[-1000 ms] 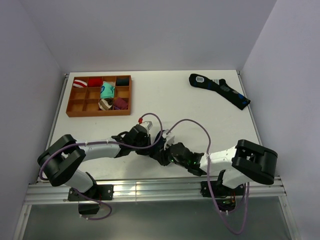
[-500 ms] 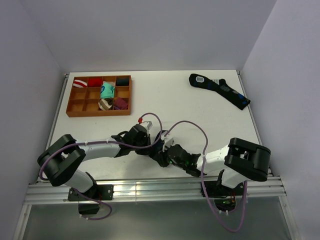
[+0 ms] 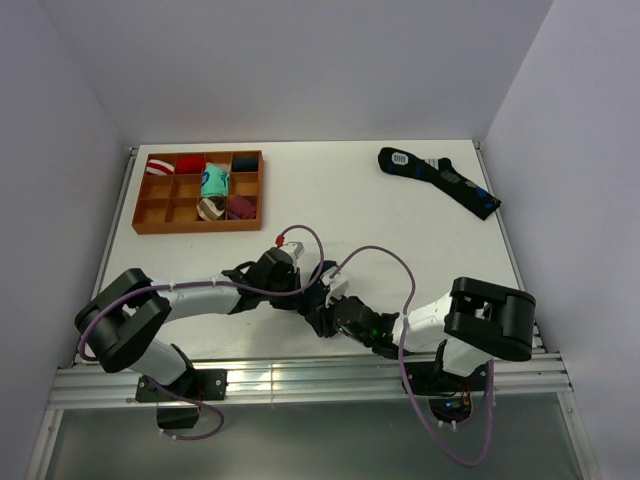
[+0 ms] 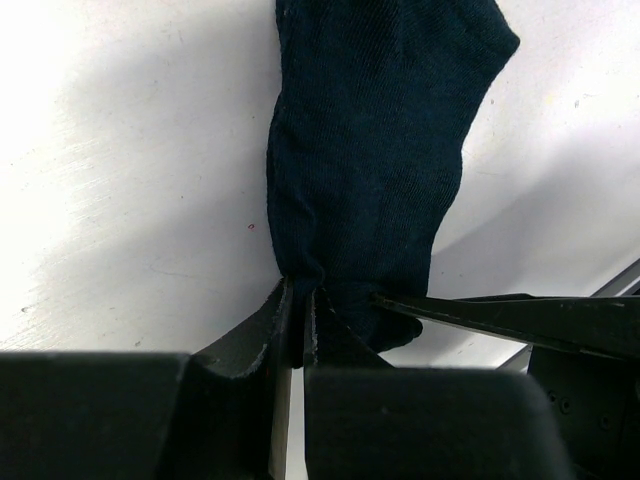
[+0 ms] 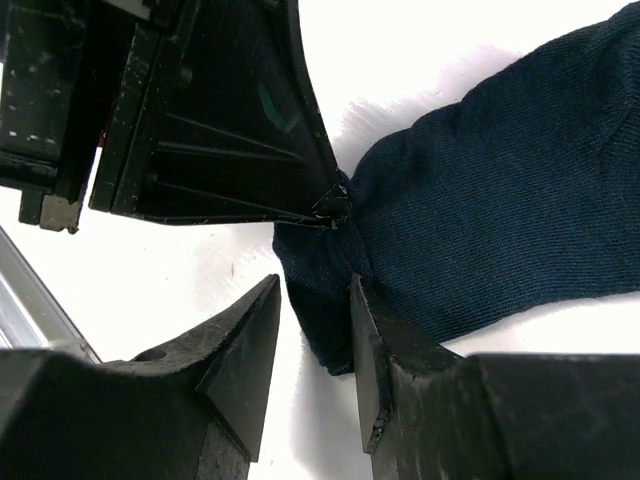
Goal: Roll the socks
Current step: Roll the sock at the center of the board.
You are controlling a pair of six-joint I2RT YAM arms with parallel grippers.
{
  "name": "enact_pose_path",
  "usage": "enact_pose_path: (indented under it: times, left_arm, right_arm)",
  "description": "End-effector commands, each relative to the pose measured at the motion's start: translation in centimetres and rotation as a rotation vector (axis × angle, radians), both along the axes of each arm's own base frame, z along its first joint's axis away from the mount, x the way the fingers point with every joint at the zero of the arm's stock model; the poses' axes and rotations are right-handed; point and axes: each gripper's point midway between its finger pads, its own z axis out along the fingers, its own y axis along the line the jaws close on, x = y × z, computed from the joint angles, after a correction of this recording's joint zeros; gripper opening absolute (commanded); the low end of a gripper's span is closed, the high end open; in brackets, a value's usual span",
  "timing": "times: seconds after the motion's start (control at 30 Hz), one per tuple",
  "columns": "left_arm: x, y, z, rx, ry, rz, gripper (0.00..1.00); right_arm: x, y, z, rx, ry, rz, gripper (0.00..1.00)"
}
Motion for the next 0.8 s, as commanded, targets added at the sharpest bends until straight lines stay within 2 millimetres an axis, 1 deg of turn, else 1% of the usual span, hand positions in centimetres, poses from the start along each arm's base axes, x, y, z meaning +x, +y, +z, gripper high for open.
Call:
enact_pose_path:
  times: [0.0, 0.2, 0.3, 0.33, 0.43, 0.47, 0.57, 0.6, 0.63, 0.67, 0.7, 0.77]
  left_arm:
    - [-0.5, 0.8, -0.8, 0.049, 0.034, -0.013, 0.00]
    - [-0.5, 0.8, -0.6, 0.031, 0.039, -0.013, 0.00]
    - [-0.6, 0.8, -0.5, 0.024, 0.045, -0.013, 0.01]
    - [-0.6, 0.8, -0.4, 0.020, 0.042, -0.012, 0.01]
    - [-0.7, 0.9, -0.5, 0.017, 0.044, -0.005, 0.03]
    - [-0.7, 0.9, -0.5, 0.016, 0.044, -0.005, 0.04]
    - [-0.6, 0.9, -0.3, 0.002, 0.035, 0.005, 0.10]
    - [-0.5, 1.0, -0.1, 0.001, 0.028, 0.012, 0.15]
    - [-0.5, 1.2, -0.1, 0.002, 0.025, 0.022, 0.17]
    - [0.0, 0.9, 0.4, -0.020, 0.000, 0.031, 0.19]
    - [0.1, 0.9, 0.8, -0.029, -0.015, 0.040, 0.24]
    - [0.8, 1.1, 1.4, -0.036, -0.050, 0.070, 0.30]
  right_arm:
    - [-0.1, -1.1, -1.6, -0.074, -0.006, -0.040, 0.42]
    - [-0.4, -1.3, -2.5, -0.125, -0.011, -0.044, 0.40]
    - [-0.4, -1.4, -2.9, -0.142, -0.002, -0.057, 0.32]
    - [-0.5, -1.5, -3.0, -0.144, 0.000, -0.061, 0.27]
    - [-0.6, -1.4, -2.8, -0.128, 0.020, -0.073, 0.19]
    - [-0.7, -1.7, -3.1, -0.137, 0.029, -0.076, 0.19]
    - [-1.1, -1.6, -3.0, -0.137, 0.050, -0.064, 0.18]
    - [-1.2, -1.4, -3.0, -0.135, 0.059, -0.058, 0.17]
    - [-1.2, -1.4, -3.0, -0.133, 0.071, -0.055, 0.16]
    - [-1.4, -1.2, -2.9, -0.130, 0.087, -0.045, 0.16]
    - [-1.6, -1.1, -3.0, -0.127, 0.102, -0.040, 0.15]
    - [-1.8, -1.1, -2.9, -0.114, 0.138, -0.035, 0.15]
